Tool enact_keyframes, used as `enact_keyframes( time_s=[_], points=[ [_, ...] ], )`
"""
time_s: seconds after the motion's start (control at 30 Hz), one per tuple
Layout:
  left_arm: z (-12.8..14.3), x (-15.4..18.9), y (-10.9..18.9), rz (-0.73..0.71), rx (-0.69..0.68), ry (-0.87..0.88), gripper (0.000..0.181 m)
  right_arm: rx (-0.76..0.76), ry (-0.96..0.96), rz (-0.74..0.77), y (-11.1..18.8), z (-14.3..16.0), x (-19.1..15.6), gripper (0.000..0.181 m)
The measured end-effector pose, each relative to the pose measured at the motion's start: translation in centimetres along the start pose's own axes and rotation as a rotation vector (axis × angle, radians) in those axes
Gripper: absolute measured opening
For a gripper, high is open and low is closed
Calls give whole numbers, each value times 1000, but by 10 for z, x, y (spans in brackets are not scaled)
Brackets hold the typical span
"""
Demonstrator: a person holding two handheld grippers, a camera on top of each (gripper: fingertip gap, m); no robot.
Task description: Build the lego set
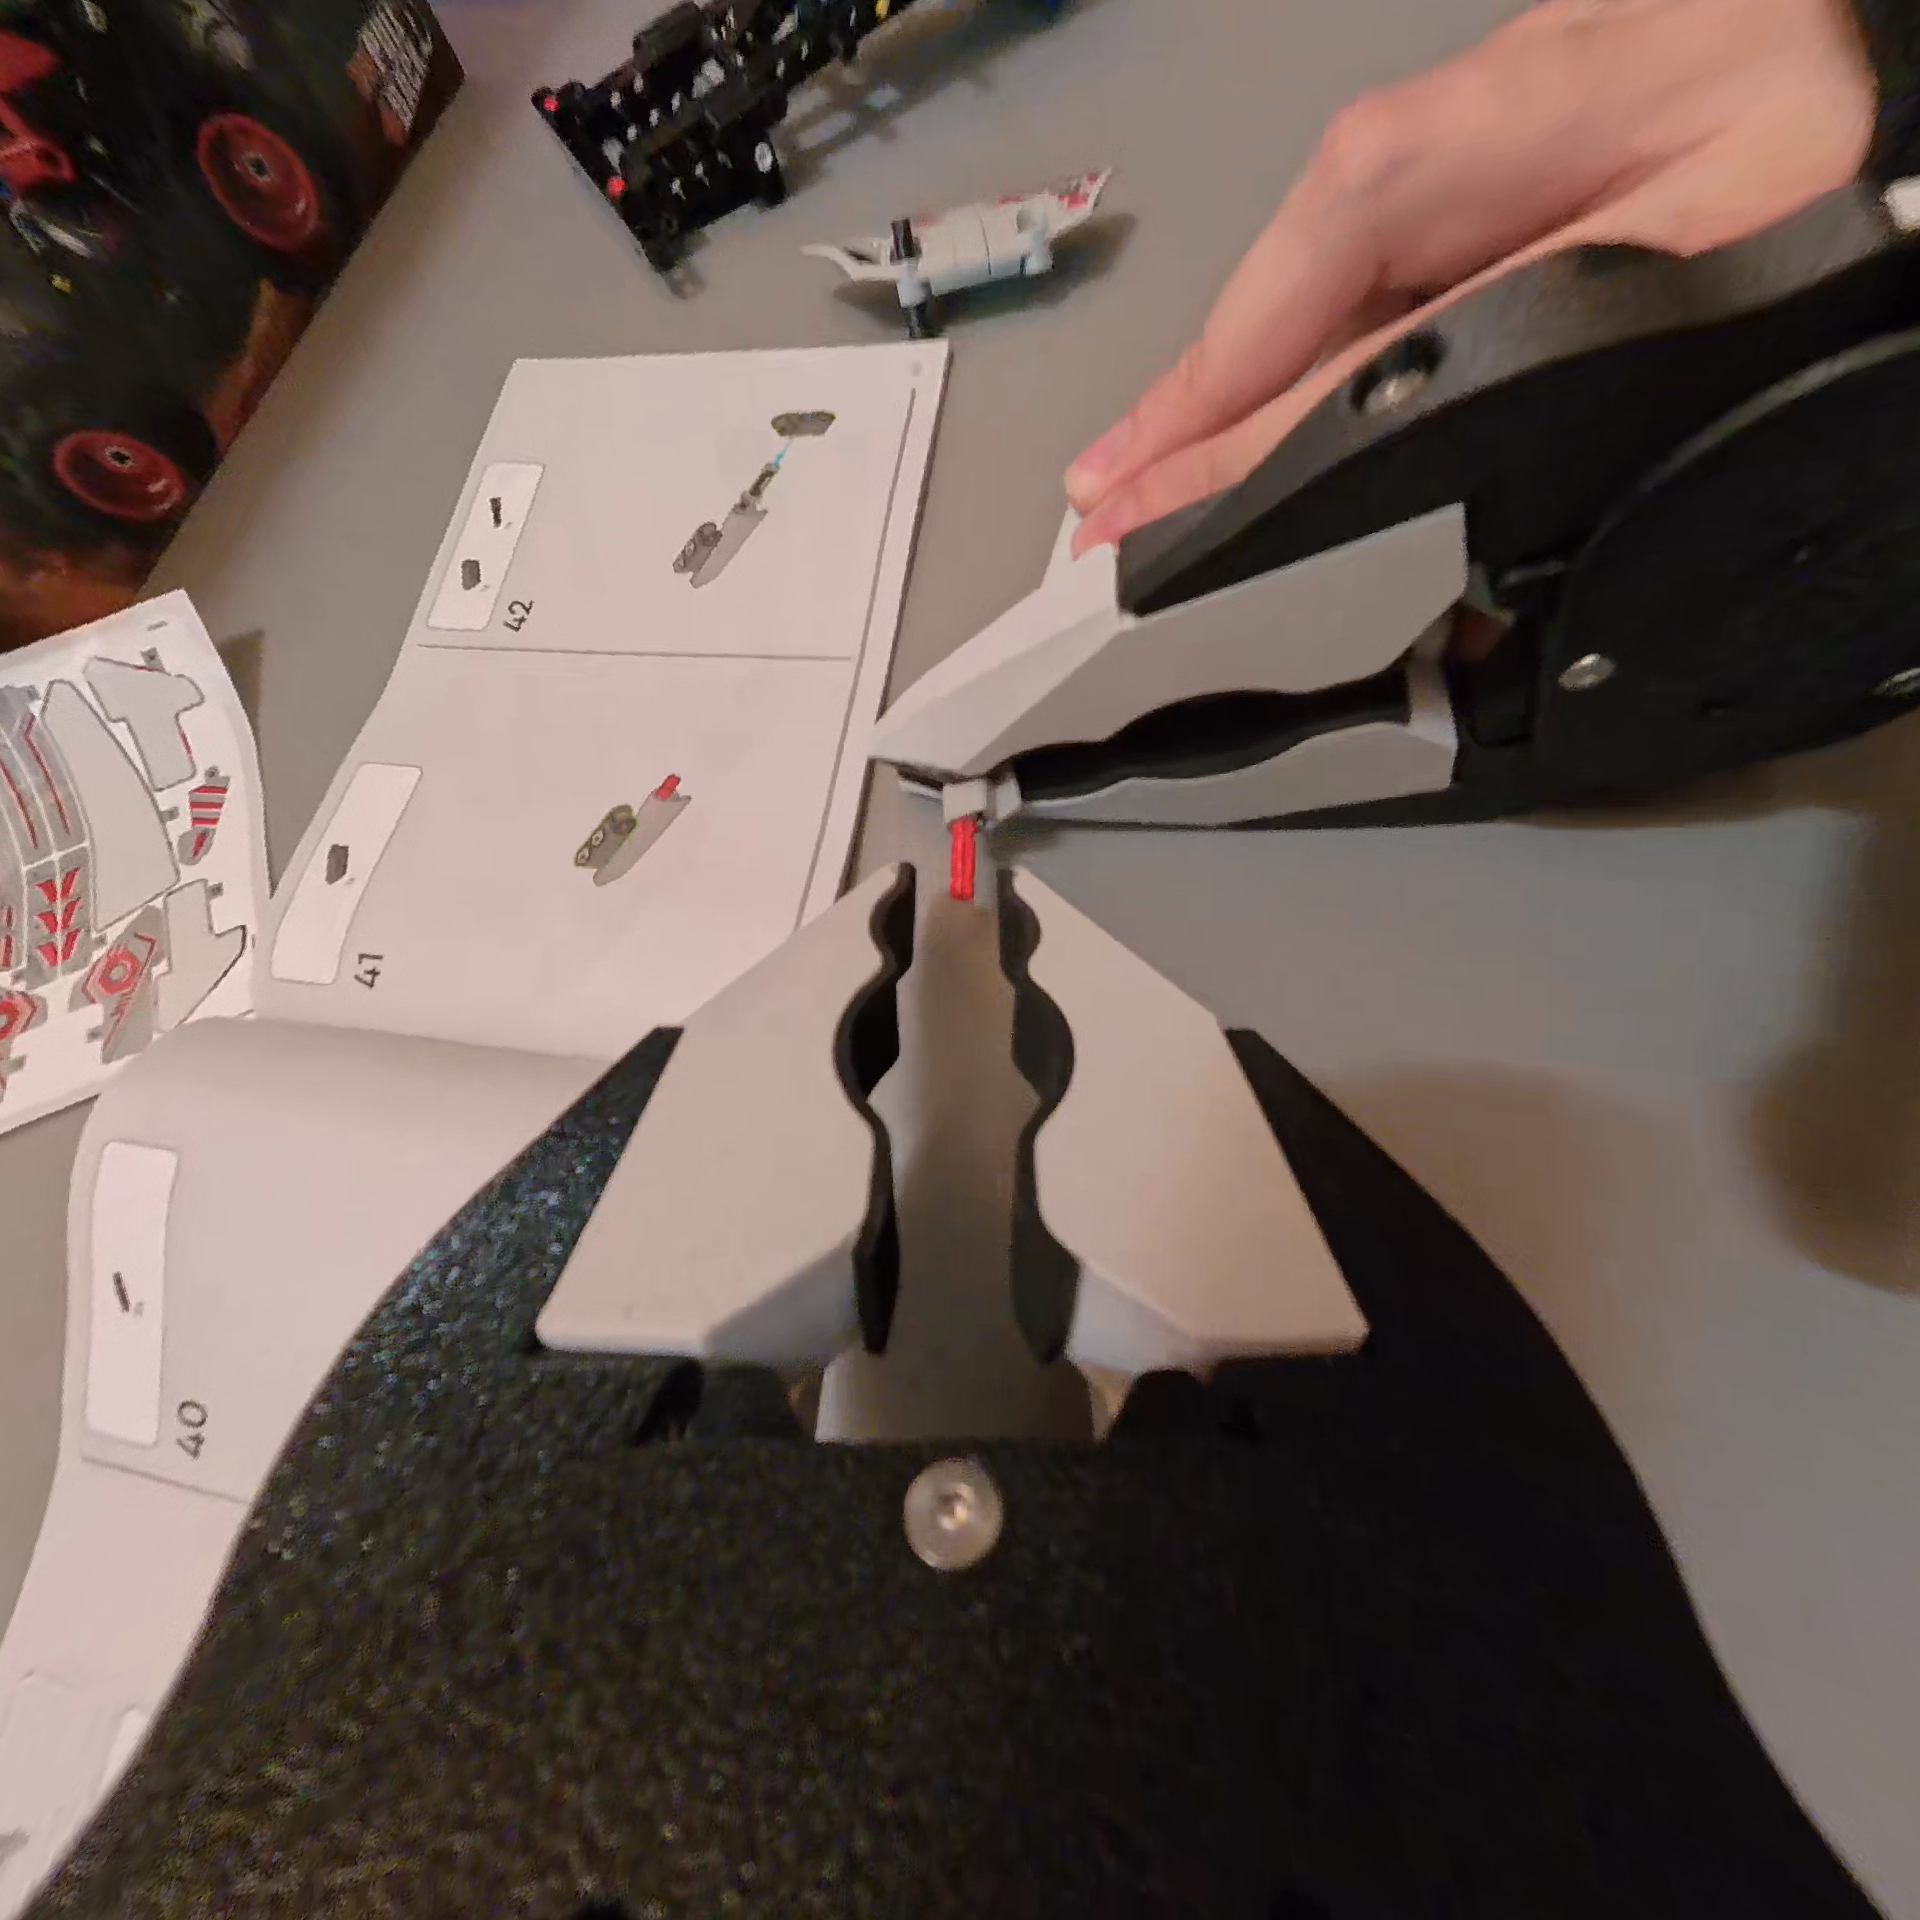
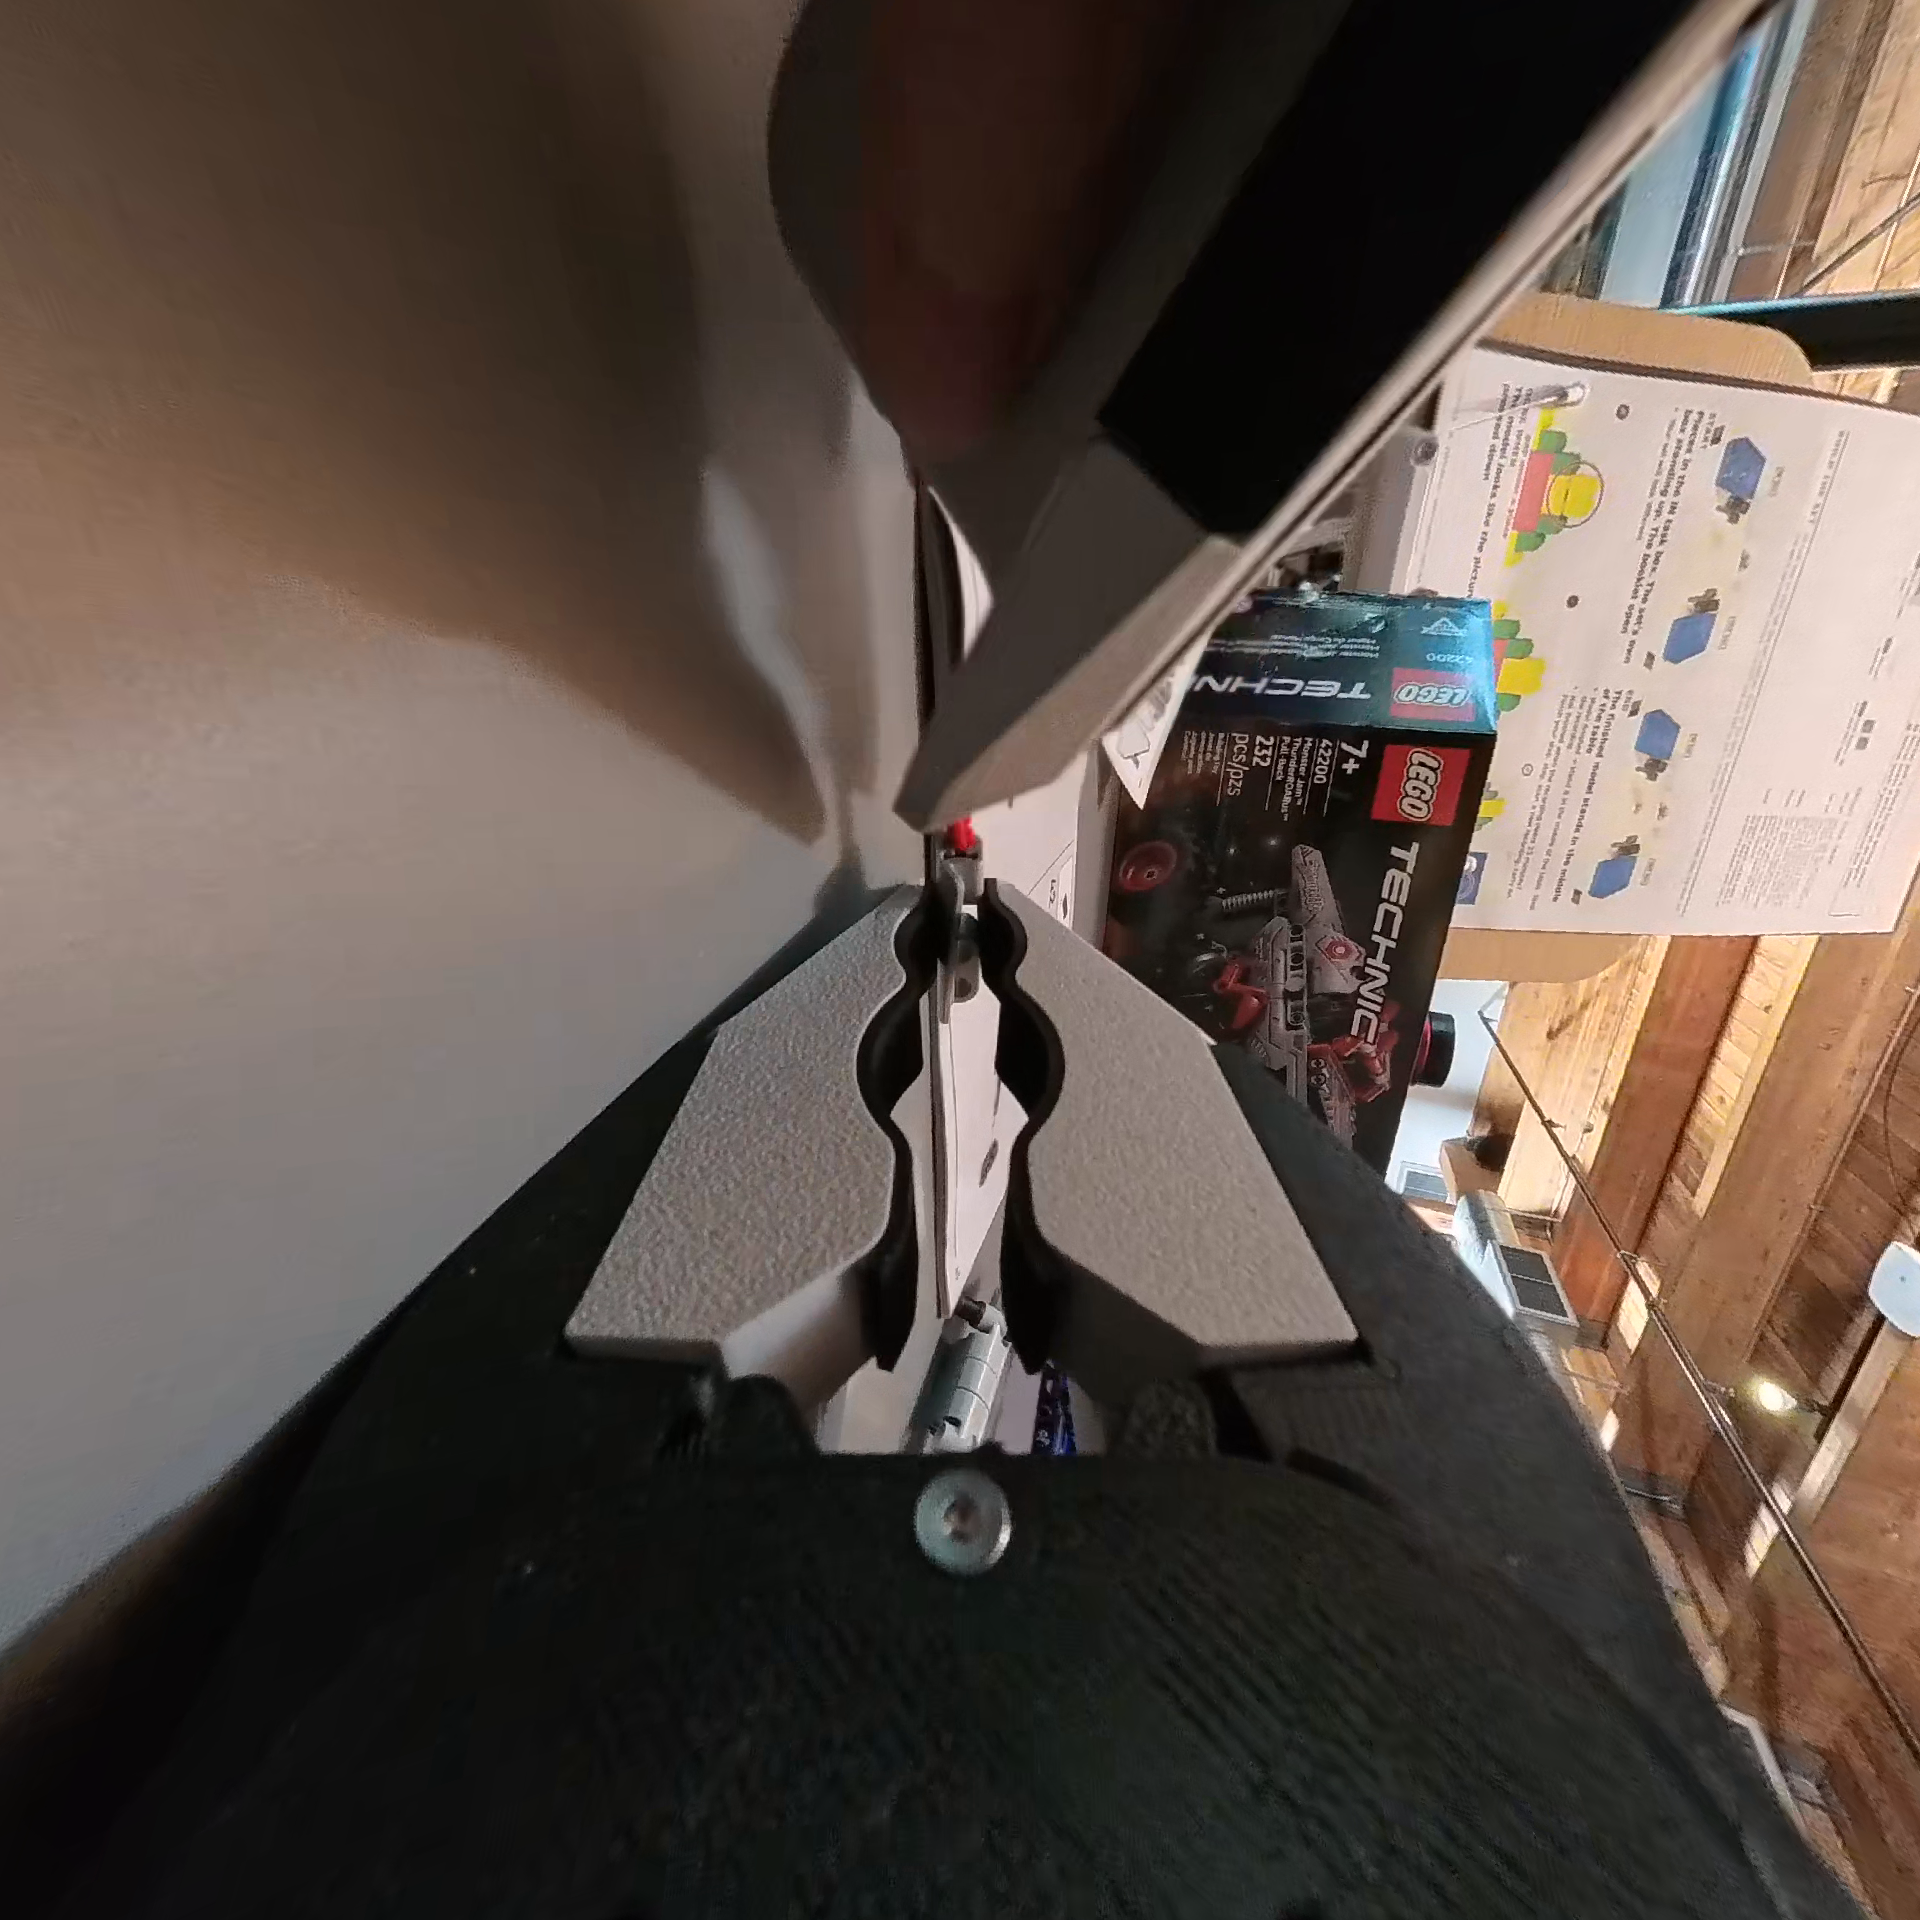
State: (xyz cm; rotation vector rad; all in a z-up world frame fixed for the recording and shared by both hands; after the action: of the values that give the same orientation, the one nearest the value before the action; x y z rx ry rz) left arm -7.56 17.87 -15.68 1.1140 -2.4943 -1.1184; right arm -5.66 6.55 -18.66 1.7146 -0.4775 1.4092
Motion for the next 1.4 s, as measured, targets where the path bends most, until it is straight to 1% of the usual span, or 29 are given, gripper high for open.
enact_keyframes(
  time_s=[0.03,0.13,0.23,0.4,0.53,0.63,0.73,0.83,1.13,1.2,1.27,1.4],
  points=[
    [1,-1,0,-7,-10,-2,12,0,-4,-2,0,0,0,6],
    [2,0,-1,33,-2,15,9,5,-17,-8,0,1,1,6],
    [1,0,0,19,11,20,2,9,-17,-8,-1,1,1,6],
    [0,1,-1,6,-4,19,1,2,-6,-4,-1,0,1,6],
    [-4,7,0,-54,-24,-51,1,-29,13,2,-1,-2,1,6],
    [-9,12,0,-107,-66,-82,2,-36,8,2,-1,-2,1,6],
    [-11,11,1,-72,-82,21,2,-32,2,1,-2,-1,1,6],
    [-6,5,-1,-34,-55,97,1,-15,-41,-14,-2,1,3,6],
    [-3,2,-4,-31,-44,101,1,24,-76,-8,-4,7,4,6],
    [-2,2,-4,-46,-70,84,1,23,-72,-6,-4,7,4,6],
    [0,2,-3,-57,-135,55,2,3,-79,-2,-5,8,5,6],
    [0,2,1,-76,-174,20,2,15,-104,-5,-5,9,5,6]
  ],
)
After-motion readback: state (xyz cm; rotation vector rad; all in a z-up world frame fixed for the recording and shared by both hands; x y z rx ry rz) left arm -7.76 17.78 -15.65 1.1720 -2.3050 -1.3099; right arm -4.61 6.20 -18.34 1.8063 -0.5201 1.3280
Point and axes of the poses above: each gripper's, where its closed fingertips meet, y back along the fingers, z out of its underside, x = y × z across the jaws, the point moved 10 cm from there along y, back along the fingers, and after that the axes turned 6 degrees about -x, right-handed, at the moved point
